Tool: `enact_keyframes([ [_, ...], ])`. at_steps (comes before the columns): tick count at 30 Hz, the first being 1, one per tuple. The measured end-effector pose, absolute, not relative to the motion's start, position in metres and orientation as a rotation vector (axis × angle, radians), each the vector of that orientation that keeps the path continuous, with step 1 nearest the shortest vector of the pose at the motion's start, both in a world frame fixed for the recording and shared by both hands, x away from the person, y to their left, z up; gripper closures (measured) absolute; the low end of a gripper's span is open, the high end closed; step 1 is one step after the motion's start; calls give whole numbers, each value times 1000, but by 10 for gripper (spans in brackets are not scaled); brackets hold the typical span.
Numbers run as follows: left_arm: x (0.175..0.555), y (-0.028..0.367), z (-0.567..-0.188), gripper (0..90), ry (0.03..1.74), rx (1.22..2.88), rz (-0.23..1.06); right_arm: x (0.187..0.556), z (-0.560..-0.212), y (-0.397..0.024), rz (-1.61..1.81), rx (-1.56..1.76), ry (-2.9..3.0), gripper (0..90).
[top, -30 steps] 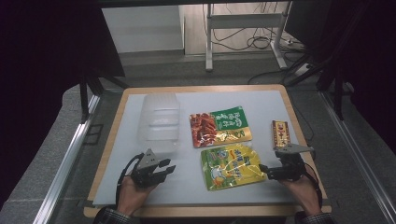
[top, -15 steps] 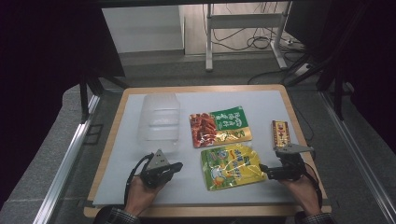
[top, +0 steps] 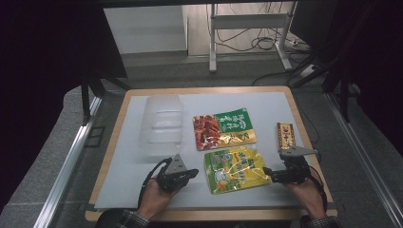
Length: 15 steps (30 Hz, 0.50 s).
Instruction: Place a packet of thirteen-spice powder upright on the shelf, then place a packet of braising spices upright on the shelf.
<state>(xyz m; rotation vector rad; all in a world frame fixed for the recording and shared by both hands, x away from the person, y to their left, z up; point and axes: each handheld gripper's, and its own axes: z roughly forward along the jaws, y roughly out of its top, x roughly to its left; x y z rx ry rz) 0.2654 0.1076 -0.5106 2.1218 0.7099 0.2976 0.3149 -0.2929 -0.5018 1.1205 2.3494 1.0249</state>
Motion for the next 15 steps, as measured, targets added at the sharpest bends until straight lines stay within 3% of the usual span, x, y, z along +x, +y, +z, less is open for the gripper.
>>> enact_keyframes([
  [15, 278, 93, -517, 896, 715, 2116, 291, 315, -501, -292, 1020, 1114, 2348, 116],
])
